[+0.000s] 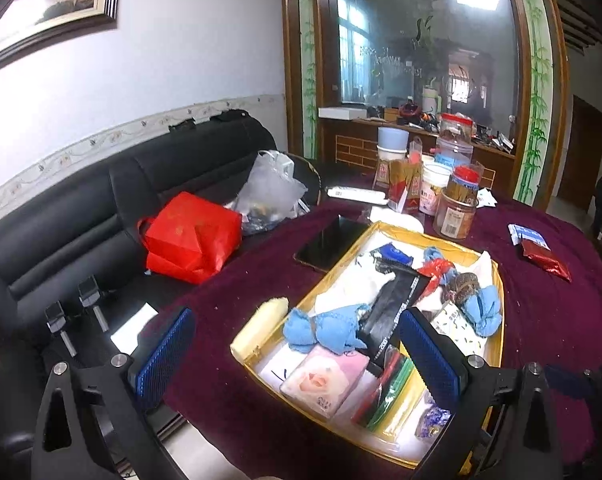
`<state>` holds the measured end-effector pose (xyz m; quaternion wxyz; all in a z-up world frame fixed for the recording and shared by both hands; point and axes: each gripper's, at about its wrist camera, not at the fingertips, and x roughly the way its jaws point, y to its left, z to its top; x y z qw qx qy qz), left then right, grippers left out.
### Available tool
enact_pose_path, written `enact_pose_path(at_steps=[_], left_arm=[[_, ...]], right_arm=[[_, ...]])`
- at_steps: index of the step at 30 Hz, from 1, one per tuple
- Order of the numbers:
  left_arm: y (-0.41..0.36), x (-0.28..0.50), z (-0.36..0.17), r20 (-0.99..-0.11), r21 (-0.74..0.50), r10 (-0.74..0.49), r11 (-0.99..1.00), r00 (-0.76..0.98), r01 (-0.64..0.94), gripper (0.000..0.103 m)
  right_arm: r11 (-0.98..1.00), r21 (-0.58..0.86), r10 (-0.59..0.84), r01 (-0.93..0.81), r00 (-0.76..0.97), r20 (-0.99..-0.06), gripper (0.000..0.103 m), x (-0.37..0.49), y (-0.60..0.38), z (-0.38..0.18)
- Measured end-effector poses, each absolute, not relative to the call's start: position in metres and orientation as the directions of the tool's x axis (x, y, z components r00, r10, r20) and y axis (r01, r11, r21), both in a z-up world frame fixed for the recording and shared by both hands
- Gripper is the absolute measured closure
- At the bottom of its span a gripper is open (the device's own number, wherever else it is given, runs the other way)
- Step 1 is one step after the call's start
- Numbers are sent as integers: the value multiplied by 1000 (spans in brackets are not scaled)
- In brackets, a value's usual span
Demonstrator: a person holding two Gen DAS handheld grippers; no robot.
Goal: Organize soft objects
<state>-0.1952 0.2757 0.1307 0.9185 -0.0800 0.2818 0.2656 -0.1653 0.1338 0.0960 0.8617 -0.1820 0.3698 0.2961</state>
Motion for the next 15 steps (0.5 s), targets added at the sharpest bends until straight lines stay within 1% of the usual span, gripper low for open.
enact_pose_path(at_steps=[15], left_arm=[[293,-184,105,-635,-47,370,857,677,-513,0]], right_arm=[[755,-120,341,-645,542,-768,16,-159,150,86]])
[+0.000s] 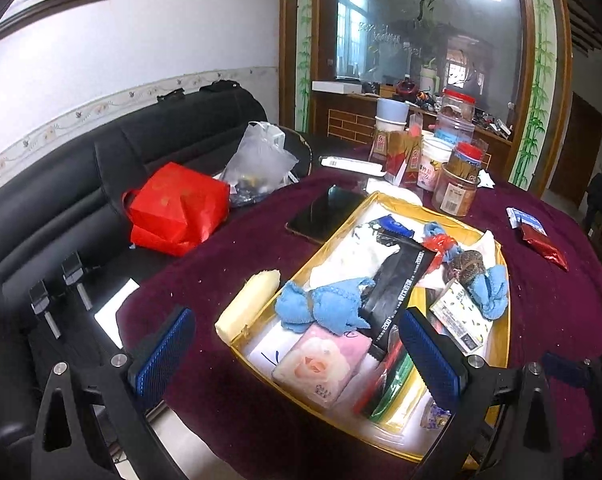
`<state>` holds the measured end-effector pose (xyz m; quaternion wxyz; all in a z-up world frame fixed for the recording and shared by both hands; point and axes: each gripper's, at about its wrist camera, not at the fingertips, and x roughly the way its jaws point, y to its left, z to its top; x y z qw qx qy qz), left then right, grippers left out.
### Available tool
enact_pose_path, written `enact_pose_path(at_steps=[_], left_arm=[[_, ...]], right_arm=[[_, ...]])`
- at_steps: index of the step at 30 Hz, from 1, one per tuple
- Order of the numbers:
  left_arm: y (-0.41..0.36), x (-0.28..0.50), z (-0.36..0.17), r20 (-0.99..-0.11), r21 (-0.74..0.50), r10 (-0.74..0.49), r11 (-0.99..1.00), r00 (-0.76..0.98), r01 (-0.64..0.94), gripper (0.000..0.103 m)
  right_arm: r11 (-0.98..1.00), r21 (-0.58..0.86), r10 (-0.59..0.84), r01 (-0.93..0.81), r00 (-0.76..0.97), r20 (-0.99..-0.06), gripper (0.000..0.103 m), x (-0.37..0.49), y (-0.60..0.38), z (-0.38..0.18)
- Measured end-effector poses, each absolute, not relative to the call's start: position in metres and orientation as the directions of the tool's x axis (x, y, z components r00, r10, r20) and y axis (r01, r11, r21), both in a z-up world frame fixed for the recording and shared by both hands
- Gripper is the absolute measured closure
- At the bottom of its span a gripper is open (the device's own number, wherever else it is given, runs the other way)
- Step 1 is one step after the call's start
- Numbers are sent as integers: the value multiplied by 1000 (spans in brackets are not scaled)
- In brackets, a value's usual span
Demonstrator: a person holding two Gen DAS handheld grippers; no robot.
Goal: Organize soft objects
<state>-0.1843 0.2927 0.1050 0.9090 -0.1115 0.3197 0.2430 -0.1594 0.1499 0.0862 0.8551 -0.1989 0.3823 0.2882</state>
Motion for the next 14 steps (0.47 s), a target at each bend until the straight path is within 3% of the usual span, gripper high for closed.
enact_pose_path(at_steps=[14], left_arm=[[295,-179,108,-636,-26,369,868,678,-497,0]], right_arm=[[750,-83,370,-656,520,-770,16,-159,150,86]])
